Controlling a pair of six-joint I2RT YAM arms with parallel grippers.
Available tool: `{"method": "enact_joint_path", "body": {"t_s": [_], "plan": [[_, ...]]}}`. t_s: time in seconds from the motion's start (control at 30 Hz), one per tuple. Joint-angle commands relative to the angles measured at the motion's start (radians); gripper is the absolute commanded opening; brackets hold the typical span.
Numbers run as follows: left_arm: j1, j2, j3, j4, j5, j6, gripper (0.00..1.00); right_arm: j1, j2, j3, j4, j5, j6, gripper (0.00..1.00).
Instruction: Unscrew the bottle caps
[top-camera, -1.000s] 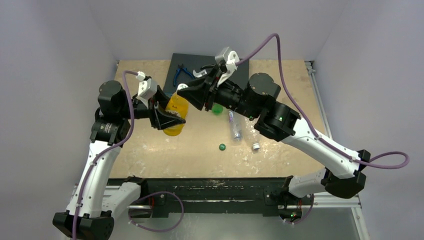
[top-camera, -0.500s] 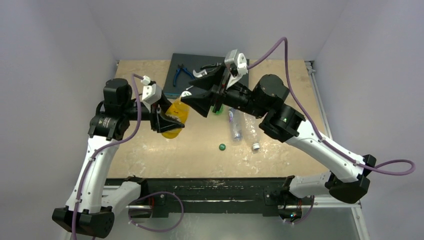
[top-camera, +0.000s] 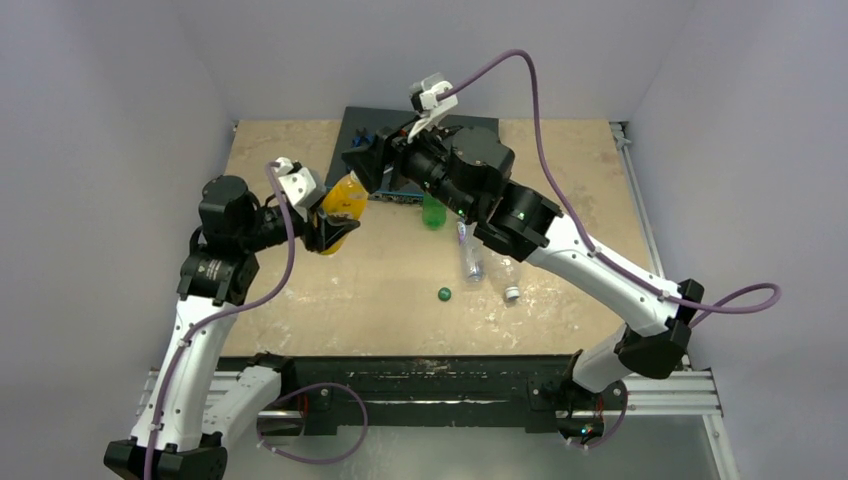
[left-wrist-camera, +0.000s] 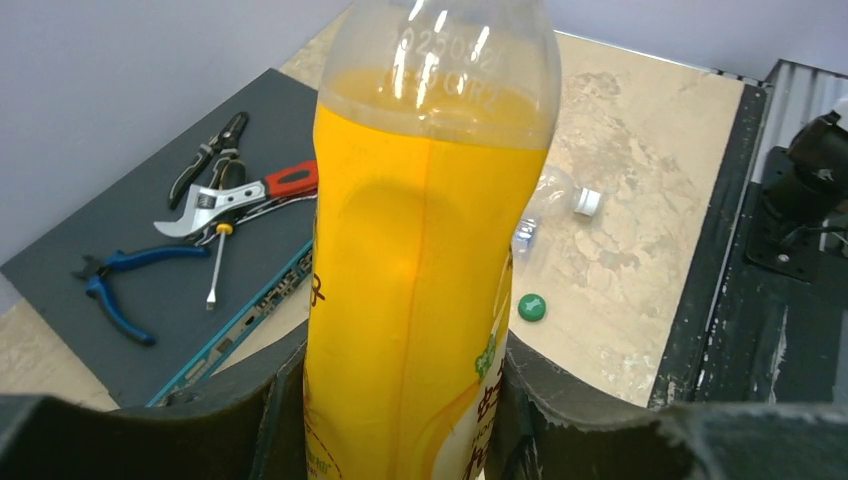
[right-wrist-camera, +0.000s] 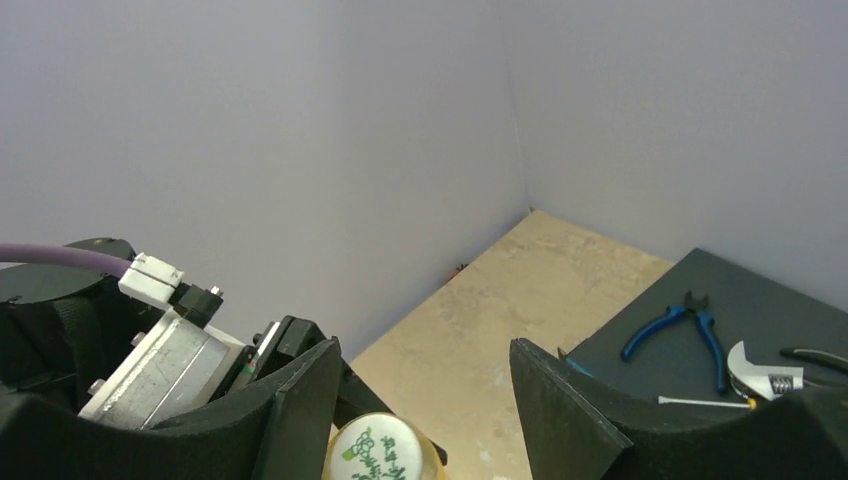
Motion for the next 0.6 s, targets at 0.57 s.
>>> {"method": "enact_joint_path", "body": {"t_s": [0.57], "plan": [[0.001, 0.022, -0.001, 0.16, -0.086, -0.115, 0.11, 0.005, 0.064, 0.049, -0.008, 0.112, 0.107, 0.67]]}}
